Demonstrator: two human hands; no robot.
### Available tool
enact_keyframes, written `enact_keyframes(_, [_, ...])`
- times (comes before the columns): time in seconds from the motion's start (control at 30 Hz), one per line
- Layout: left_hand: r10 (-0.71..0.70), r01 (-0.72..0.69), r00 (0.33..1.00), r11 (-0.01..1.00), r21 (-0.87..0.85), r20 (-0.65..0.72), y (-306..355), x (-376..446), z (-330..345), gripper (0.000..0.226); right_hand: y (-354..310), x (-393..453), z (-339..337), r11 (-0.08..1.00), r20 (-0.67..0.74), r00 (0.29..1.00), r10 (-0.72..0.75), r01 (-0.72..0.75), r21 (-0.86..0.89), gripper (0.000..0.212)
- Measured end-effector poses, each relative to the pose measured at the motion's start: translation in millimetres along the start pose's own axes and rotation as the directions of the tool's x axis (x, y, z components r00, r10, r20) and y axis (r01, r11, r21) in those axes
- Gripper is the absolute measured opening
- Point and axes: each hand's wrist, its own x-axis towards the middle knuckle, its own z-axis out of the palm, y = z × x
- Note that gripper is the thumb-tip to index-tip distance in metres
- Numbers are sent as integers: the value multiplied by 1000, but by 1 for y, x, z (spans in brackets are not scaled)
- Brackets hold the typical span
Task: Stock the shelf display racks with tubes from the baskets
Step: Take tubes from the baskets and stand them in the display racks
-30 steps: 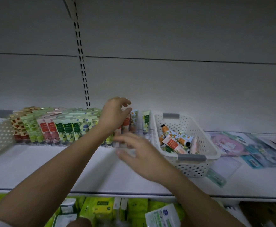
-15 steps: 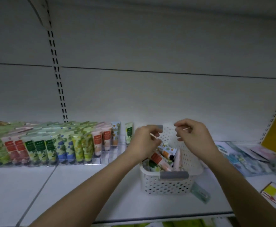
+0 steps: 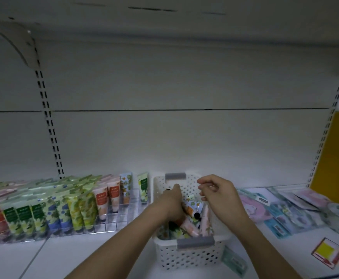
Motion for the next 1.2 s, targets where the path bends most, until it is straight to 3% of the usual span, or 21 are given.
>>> enact_keyframes(0.07, [21, -23, 999, 998, -55, -36, -3, 2, -1, 68, 1, 0, 0, 1000, 4, 1000, 3, -2, -14, 30])
enact_keyframes(0.17, [70, -99, 985, 976, -193, -156, -7, 2, -6, 49, 1, 1, -1, 1000, 9, 1000, 6, -6, -28, 30])
enact_keyframes(0.3, [104, -248, 936, 872, -422, -337, -15, -5, -17, 37, -1, 4, -7, 992, 12, 1000, -20, 22, -121, 27])
enact_keyframes(0.33, [97, -288, 927, 803, -522, -362, -17, -7, -20, 33, -4, 5, -10, 988, 15, 1000, -19, 21, -151, 26])
enact_keyframes(0.4, [74, -341, 928, 569, -748, -366, -21, -13, -26, 26, -11, 8, -15, 978, 50, 999, 1, 10, -208, 24])
enact_keyframes(0.5, [78, -364, 931, 260, -894, -356, -33, -17, -31, 20, -22, 9, -18, 941, 177, 982, 72, -8, -338, 15])
enact_keyframes(0.57, [93, -379, 925, 155, -912, -369, -41, -19, -31, 19, -29, 7, -13, 873, 234, 963, 134, -3, -488, 6])
enact_keyframes(0.67, [122, -427, 902, 102, -898, -415, -49, -23, -26, 17, -32, 3, 5, 633, 280, 942, 187, 103, -767, 15])
enact_keyframes(0.8, [169, -475, 868, 7, -880, -467, -53, -31, -21, 17, -19, -2, 31, 410, 339, 915, 220, 229, -883, 8])
enact_keyframes(0.87, [174, -478, 863, -23, -878, -475, -56, -34, -19, 21, -12, -2, 36, 371, 324, 917, 231, 225, -901, 23])
enact_keyframes(0.97, [166, -480, 859, -65, -875, -484, -61, -36, -17, 21, -10, -1, 38, 411, 353, 907, 230, 238, -880, 13])
enact_keyframes(1.03, [155, -484, 857, -89, -871, -492, -64, -37, -15, 19, -9, 1, 38, 497, 365, 900, 238, 210, -842, 31])
enact_keyframes(1.07, [153, -491, 854, -84, -867, -498, -65, -37, -15, 15, -10, 2, 37, 550, 370, 898, 238, 190, -814, 34])
enact_keyframes(1.13, [152, -499, 851, -68, -864, -503, -67, -38, -14, 8, -12, 3, 34, 701, 379, 906, 187, 147, -697, 20])
enact_keyframes(1.2, [149, -491, 854, -88, -866, -499, -70, -39, -13, 5, -19, 2, 32, 890, 419, 900, 124, 85, -447, 10])
